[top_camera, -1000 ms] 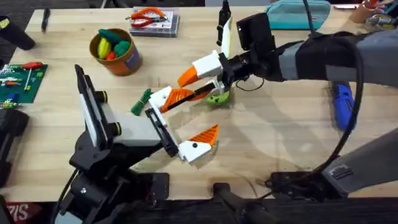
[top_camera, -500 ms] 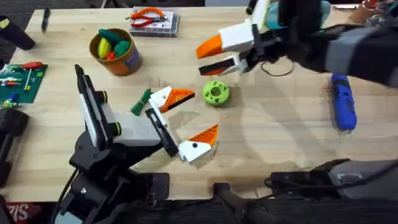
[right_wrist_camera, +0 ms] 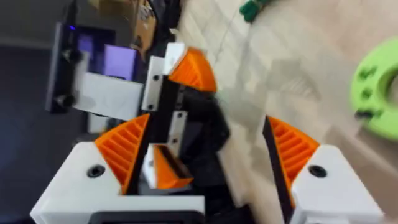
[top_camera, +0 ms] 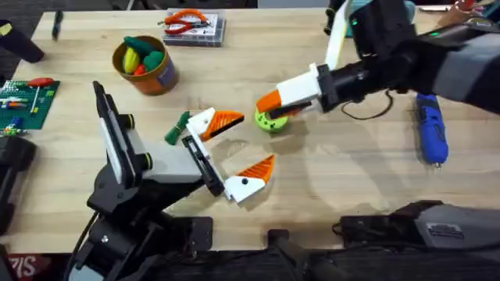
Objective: Pick up the gripper from the table and insert it into the empty holder that is missing its gripper. Then pick up a screw, insert it into the mounting hole, and use the screwdriver to tighten it. Finally, clean up the table by picking up the vegetable and placing it into the bucket.
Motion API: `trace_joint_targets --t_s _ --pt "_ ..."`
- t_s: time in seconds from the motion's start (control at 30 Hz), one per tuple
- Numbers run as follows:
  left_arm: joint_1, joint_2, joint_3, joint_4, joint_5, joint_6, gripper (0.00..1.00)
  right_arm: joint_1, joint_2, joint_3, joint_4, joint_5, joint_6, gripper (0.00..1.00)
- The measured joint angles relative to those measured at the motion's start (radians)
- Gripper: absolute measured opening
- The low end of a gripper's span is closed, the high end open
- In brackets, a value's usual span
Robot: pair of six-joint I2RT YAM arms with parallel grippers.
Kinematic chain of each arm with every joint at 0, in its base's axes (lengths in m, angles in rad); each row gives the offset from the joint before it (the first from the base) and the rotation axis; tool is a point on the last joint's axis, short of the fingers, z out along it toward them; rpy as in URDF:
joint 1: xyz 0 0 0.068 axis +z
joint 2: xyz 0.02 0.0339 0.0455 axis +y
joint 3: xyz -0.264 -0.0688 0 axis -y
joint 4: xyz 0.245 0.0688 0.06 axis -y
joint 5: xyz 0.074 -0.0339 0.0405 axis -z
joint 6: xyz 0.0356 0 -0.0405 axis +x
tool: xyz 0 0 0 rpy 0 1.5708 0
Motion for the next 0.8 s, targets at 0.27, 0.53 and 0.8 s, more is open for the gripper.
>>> trace_joint_targets --t_s 0.27,0.53,0.8 --pt "0.0 0.0 0.0 0.0 -0.007 0.0 0.988 0.069 0.211 -0.003 0.308 -0.11 0.034 0.994" --pt "0.0 0.0 0.0 0.0 -0.012 0.0 0.988 0.103 0.237 -0.005 0.614 -0.167 0.289 0.969" --pt "0.0 0.0 0.0 0.0 -0.014 0.0 0.988 0.148 0.237 -0.005 0.657 -0.172 0.451 0.884"
